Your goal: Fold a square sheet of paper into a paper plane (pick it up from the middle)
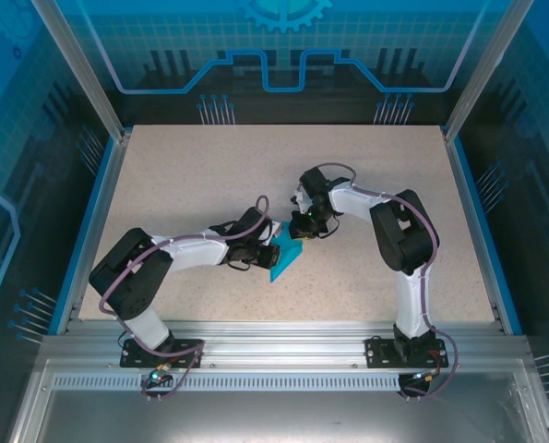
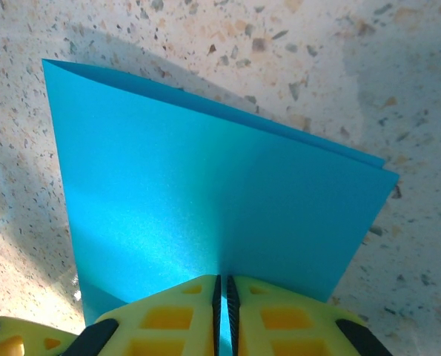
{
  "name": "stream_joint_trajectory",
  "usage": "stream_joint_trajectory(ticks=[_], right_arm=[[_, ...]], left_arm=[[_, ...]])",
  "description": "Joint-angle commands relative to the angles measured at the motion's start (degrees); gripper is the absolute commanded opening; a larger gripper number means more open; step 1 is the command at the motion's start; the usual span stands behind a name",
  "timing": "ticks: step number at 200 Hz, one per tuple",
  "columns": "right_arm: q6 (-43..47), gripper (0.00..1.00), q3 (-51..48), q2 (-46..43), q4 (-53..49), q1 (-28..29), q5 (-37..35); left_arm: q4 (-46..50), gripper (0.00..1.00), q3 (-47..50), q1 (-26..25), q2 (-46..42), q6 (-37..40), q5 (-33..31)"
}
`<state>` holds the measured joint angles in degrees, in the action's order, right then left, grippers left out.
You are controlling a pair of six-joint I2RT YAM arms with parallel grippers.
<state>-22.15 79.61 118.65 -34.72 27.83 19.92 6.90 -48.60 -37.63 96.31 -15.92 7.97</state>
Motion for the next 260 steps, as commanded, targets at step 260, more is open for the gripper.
stream_joint_trajectory(ticks=[260], right_arm=[[-0.3,0.18,0.4,1.3,-2.0,1.2,0.4]], left_arm=[[0.5,0.05,-1.8,1.5,2.5,1.7,1.4]])
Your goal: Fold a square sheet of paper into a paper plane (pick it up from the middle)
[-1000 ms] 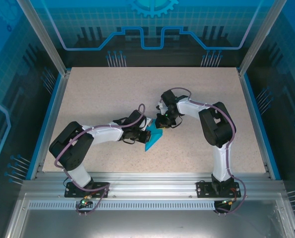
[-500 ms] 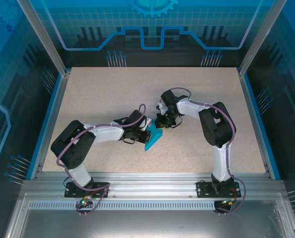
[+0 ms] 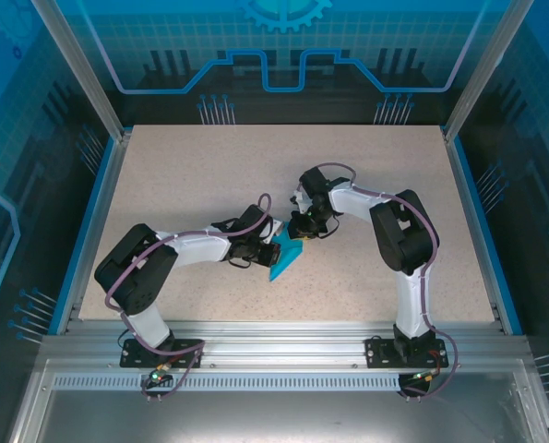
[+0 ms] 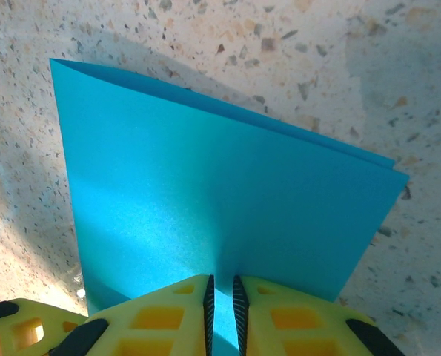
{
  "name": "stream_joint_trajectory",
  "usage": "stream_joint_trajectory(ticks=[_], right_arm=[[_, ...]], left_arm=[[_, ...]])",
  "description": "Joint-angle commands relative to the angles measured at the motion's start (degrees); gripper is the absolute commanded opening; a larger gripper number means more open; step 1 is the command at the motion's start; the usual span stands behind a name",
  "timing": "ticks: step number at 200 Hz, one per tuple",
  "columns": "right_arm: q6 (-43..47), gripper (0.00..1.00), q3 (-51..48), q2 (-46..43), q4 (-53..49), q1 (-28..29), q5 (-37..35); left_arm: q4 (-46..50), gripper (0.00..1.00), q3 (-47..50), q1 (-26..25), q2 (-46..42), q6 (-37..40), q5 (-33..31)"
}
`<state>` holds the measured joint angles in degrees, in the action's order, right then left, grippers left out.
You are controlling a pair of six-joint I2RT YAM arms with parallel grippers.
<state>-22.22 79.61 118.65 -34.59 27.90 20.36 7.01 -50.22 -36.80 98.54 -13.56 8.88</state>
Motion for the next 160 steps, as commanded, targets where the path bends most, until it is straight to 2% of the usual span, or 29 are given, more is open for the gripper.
stream_joint_trajectory(ticks=[1,100,160], right_arm=[[-0.2,0.18,0.3,1.3,-2.1,1.1,0.0],[-0.7,0.18,-0.1,2.1,-1.6,1.1,-0.2],[-0.9,0.18,0.0,2.0,-1.4,1.1,0.1]], left_arm=[[0.4,0.05,-0.2,0.7,0.2,-0.7,0.4],[0.2,0.05,0.7,0.7,-1.7,-1.5,-2.2],[-0.8,0.06,1.0,0.7,-1.8,-2.0,-1.4]])
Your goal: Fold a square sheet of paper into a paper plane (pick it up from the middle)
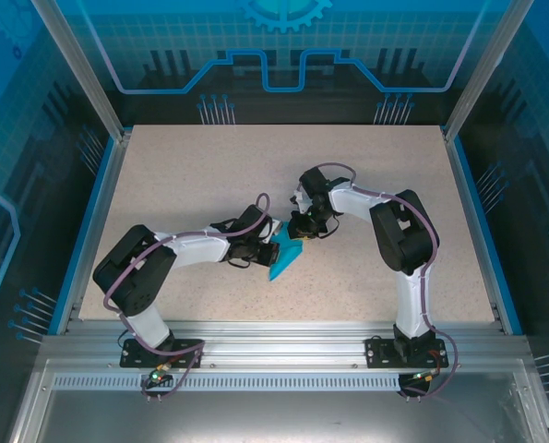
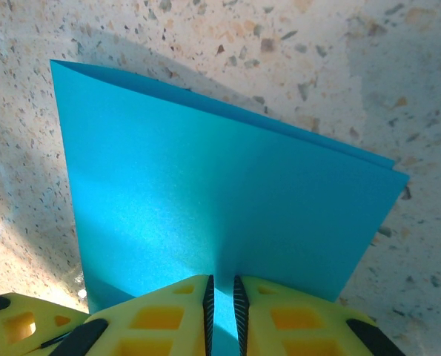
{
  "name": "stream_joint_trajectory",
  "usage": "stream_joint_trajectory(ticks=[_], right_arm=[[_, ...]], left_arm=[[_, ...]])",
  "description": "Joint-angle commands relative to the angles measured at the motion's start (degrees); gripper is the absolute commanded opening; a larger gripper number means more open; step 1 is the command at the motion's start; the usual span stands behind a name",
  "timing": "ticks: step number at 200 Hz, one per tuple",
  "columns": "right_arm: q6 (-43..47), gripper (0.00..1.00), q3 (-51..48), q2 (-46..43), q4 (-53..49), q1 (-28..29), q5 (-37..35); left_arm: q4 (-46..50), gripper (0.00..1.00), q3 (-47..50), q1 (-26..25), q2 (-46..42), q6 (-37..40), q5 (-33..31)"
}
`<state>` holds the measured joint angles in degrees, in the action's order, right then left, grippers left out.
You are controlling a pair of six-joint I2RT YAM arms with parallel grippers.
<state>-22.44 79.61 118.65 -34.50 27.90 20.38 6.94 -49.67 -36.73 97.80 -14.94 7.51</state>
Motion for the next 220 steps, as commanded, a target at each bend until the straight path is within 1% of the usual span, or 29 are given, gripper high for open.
stream_joint_trajectory(ticks=[1,60,103,124,155,185,194,201,220], right_arm=[[-0.7,0.18,0.0,2.0,-1.5,1.1,0.0],[-0.6,0.19,0.4,1.9,-1.8,1.1,0.4],[-0.8,0.19,0.1,1.6,-1.5,1.1,0.4],[-1.1,0.19,0.1,0.4,-0.7,0.9,2.0],[-2.8,0.23,-0.9,-5.5,0.5,-0.6,2.0],[-4.9,0.24,-6.1,-12.8,3.3,-2.3,1.5],[-5.8,0.23,-8.3,-14.8,4.5,-2.3,1.3],[-6.8,0.2,-10.3,-16.2,5.8,-2.3,1.9],[-10.5,0.16,-16.3,-19.5,11.4,-1.4,4.9]], left_arm=[[-0.7,0.06,0.4,0.6,-1.0,-0.6,0.1],[-0.2,0.07,-1.0,0.6,0.7,-0.4,3.2],[0.3,0.07,-0.5,0.7,0.9,-1.0,2.6],[0.1,0.07,0.2,0.6,0.9,-1.4,2.2],[0.1,0.07,0.5,0.6,1.0,-1.5,2.0],[0.1,0.07,0.4,0.6,1.1,-1.4,1.8],[0.1,0.07,0.5,0.6,1.0,-1.5,1.8],[0.0,0.07,0.5,0.6,1.1,-1.5,1.8],[-0.1,0.07,0.6,0.6,0.9,-1.5,1.8]])
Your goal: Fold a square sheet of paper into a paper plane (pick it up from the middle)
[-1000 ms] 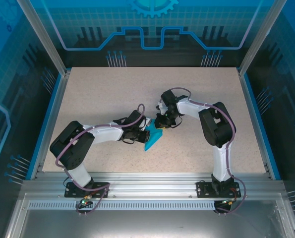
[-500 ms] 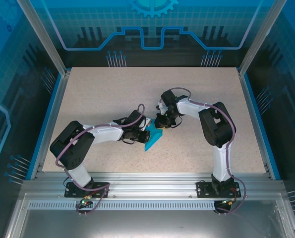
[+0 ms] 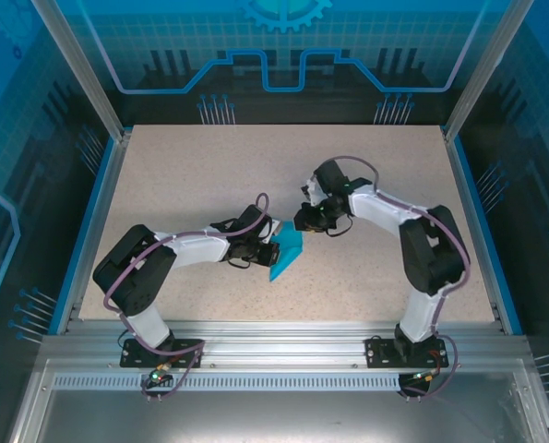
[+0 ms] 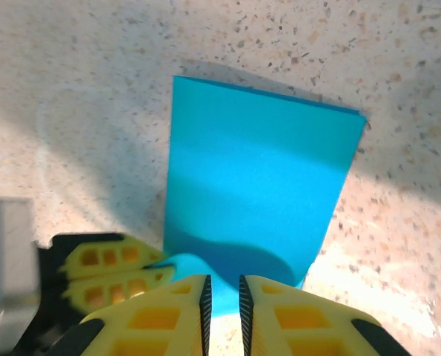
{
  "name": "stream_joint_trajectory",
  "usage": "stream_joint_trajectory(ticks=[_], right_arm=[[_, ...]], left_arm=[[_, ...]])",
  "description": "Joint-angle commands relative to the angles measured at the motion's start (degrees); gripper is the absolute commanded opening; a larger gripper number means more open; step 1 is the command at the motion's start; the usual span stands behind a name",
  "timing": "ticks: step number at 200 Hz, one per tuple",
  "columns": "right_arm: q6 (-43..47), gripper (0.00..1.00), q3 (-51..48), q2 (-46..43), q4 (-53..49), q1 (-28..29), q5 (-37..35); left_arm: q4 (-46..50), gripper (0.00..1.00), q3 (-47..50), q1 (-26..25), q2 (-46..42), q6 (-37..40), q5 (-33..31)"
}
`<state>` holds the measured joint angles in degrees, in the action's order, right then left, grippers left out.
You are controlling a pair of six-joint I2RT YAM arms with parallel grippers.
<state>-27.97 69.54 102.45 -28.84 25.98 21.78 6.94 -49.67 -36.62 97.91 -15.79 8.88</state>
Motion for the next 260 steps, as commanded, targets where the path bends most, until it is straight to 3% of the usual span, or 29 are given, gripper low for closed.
stream_joint_trajectory(ticks=[1,87,204,260], right_arm=[[-5.3,0.16,-6.9,-3.5,6.4,0.7,3.7],[-15.0,0.12,-15.5,-1.4,21.1,7.3,8.0],[-13.1,0.13,-17.8,4.3,22.9,6.2,5.5],[-12.6,0.15,-18.8,-2.8,21.5,4.8,6.0]], left_arm=[[-0.1,0.07,0.6,0.6,0.8,-0.6,0.4],[0.1,0.07,0.6,0.5,1.0,-0.6,0.4],[0.6,0.07,1.0,0.5,0.8,-0.3,0.2],[0.9,0.07,1.1,0.5,0.4,-0.1,0.2]])
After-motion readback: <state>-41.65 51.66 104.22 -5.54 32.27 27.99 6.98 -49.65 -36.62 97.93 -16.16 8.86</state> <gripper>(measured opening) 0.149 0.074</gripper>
